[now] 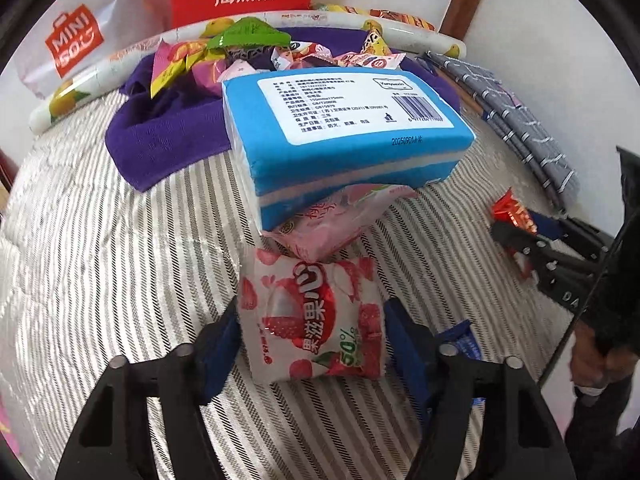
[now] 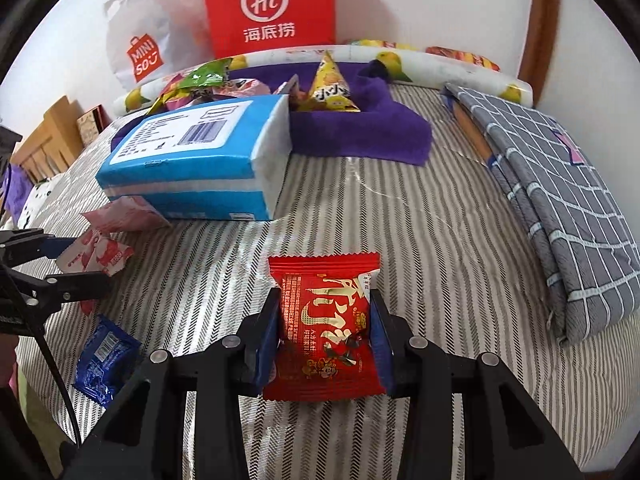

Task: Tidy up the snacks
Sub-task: 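Grasp the red candy packet with the right gripper while the left gripper grasps the pink peach packet, then carry the red packet and pink peach packet over the purple towel with both grippers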

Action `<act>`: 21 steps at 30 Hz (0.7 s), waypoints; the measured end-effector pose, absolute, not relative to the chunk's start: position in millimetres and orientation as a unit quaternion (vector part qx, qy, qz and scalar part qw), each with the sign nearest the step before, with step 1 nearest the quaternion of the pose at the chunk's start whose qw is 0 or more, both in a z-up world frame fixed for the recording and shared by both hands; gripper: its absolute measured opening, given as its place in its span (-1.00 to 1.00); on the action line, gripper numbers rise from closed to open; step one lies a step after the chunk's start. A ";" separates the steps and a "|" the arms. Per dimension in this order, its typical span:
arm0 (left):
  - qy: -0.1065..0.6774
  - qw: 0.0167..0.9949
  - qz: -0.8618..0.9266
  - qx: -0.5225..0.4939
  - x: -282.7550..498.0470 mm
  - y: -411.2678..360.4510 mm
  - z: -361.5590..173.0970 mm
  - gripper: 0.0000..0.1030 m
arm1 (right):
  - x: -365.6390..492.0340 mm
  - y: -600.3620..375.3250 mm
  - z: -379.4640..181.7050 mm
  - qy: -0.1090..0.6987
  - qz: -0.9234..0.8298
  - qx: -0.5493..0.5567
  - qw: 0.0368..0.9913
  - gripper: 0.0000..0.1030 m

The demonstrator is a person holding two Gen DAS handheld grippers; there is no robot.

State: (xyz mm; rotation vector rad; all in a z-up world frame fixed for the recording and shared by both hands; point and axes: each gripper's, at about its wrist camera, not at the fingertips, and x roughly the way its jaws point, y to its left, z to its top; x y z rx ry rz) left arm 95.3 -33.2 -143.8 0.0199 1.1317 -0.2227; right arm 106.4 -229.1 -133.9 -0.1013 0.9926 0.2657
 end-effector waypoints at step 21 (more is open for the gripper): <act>0.510 0.849 -0.128 -0.058 69.0 30.0 -111.6 -0.45 | 98.8 -216.4 -99.9 0.452 0.122 -0.039 0.883 -0.21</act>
